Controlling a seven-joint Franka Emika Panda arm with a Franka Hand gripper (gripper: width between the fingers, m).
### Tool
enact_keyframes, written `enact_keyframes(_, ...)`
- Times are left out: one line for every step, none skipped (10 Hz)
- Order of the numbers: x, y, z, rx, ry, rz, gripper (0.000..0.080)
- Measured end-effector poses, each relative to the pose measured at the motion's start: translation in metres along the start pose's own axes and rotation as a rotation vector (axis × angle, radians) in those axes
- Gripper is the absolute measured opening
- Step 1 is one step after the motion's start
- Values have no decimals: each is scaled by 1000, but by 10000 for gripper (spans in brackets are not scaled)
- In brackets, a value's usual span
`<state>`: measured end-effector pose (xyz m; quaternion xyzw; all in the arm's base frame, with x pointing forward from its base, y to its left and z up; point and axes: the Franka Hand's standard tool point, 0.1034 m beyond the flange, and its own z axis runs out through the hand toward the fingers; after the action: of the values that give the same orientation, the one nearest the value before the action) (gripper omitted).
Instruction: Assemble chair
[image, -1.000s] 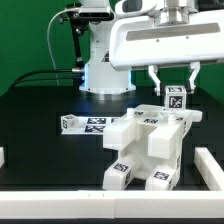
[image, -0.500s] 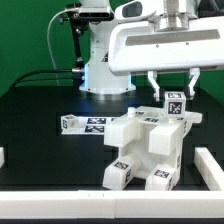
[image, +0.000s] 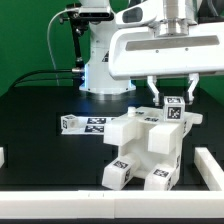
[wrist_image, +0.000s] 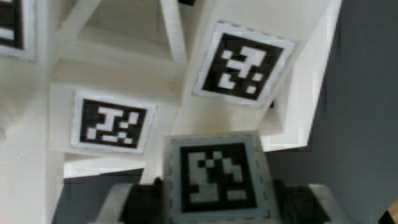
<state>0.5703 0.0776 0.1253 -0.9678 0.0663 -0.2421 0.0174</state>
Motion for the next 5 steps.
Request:
enact_keyframes(1,1,2,-1,21,-5,284)
enact_keyframes(2,2,3,-2,36,-8,284)
enact_keyframes(3,2,4,-2,47,-18,284)
enact_keyframes(5,3,5,-3,62,-25,284)
enact_keyframes(5,3,5,-3,63,-28,284)
